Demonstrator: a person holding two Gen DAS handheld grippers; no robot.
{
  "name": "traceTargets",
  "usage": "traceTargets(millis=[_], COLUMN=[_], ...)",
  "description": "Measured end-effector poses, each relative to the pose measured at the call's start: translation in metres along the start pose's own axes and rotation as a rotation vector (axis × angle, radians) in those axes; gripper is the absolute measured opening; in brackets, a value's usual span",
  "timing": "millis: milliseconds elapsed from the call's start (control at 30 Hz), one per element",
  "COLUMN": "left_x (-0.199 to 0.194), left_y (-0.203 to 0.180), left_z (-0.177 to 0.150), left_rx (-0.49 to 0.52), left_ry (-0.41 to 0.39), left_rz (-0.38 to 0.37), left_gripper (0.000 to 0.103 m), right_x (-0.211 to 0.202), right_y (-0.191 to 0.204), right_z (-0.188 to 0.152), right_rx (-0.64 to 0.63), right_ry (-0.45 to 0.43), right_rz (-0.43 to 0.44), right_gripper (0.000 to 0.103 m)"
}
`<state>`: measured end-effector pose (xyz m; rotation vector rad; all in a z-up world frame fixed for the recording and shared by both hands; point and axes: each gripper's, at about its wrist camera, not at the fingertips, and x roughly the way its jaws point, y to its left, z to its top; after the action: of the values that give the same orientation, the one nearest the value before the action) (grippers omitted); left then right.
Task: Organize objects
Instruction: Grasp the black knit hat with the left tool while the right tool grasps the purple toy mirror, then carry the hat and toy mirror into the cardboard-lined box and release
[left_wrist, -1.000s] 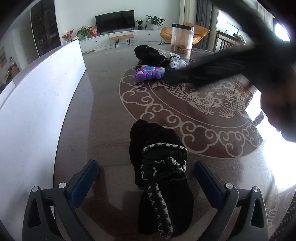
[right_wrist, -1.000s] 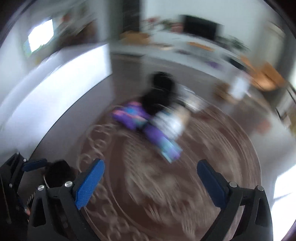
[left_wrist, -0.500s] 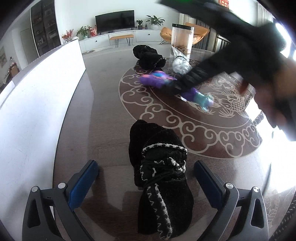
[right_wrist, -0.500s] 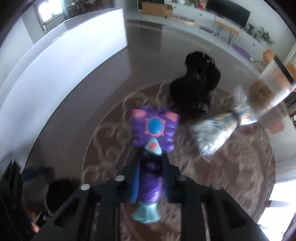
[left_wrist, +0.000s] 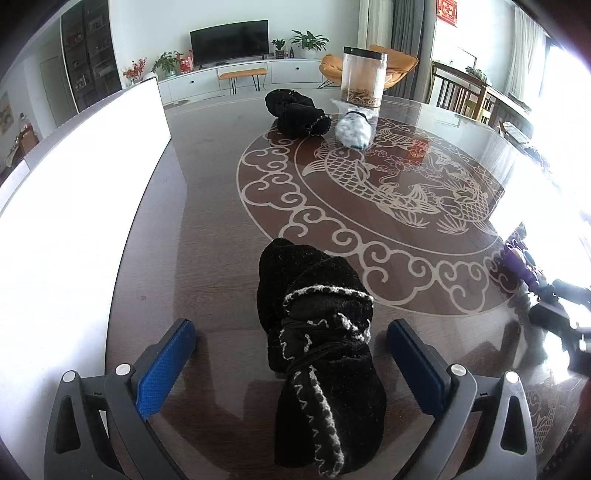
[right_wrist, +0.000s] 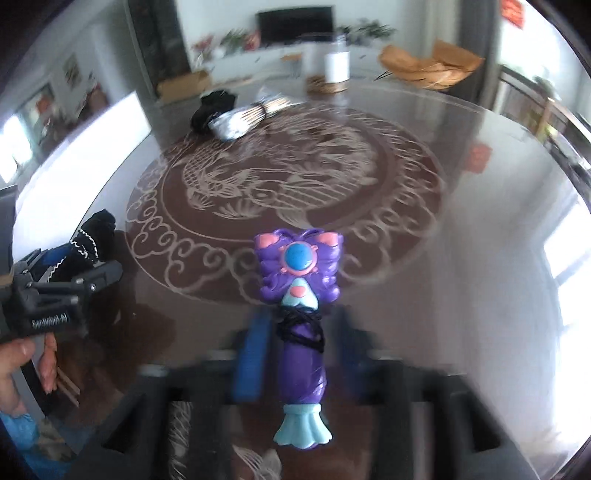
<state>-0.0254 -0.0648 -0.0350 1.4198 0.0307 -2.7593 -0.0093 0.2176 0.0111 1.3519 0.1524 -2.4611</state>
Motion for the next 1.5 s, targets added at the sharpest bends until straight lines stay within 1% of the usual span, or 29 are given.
traceTargets(millis=[33,67,100,167,200,233,267,367,467,500,567,1500], left_x=[0.000,0.000,0.000,0.000,0.000,0.000,0.000,0.000,-0.001,0.000,0.000,0.000], left_y=[0.000,0.000,0.000,0.000,0.000,0.000,0.000,0.000,0.001,0.000,0.000,0.001], left_z=[0.000,0.000,0.000,0.000,0.000,0.000,0.000,0.000,0.000,0.000,0.000,0.000], left_rx=[0.000,0.000,0.000,0.000,0.000,0.000,0.000,0.000,0.000,0.000,0.000,0.000], left_ry=[0.000,0.000,0.000,0.000,0.000,0.000,0.000,0.000,0.000,0.000,0.000,0.000], left_rz=[0.000,0.000,0.000,0.000,0.000,0.000,0.000,0.000,0.000,0.000,0.000,0.000], left_gripper=[0.103,0.103,0.103,0.103,0.103,0.103,0.103,0.103,0.103,0.103,0.103,0.103], right_x=[-0.001,-0.003,-0.006,-0.006,0.004,0.005,0.011,0.012,0.007,0.017,0.022,0.020], right_y=[0.006,0.007,0.006,0.009,0.011,0.013,0.015,0.016,0.013,0.016,0.018,0.018], right_z=[0.001,-0.003,-0.005,-0.004,0.003,0.004,0.007,0.010,0.002,0.001,0.003,0.004], right_rx=[0.017,0.032,0.039,0.028,0.014,0.002,-0.014,-0.011,-0.008,-0.009,-0.009,-0.016], right_ry=[0.000,-0.007,-0.037,-0.051,-0.050,-0.044,-0.035,-0.044,-0.049,-0.049,-0.050,-0.048], right_rz=[-0.024,-0.035,-0.041,-0.053,-0.058,-0.062,-0.077,-0.083,-0.088,-0.088,-0.089,-0.085], right_gripper=[0.093,0.093,0.093,0.097,0.102,0.103,0.103,0.103,0.103,0.103,0.103,0.103])
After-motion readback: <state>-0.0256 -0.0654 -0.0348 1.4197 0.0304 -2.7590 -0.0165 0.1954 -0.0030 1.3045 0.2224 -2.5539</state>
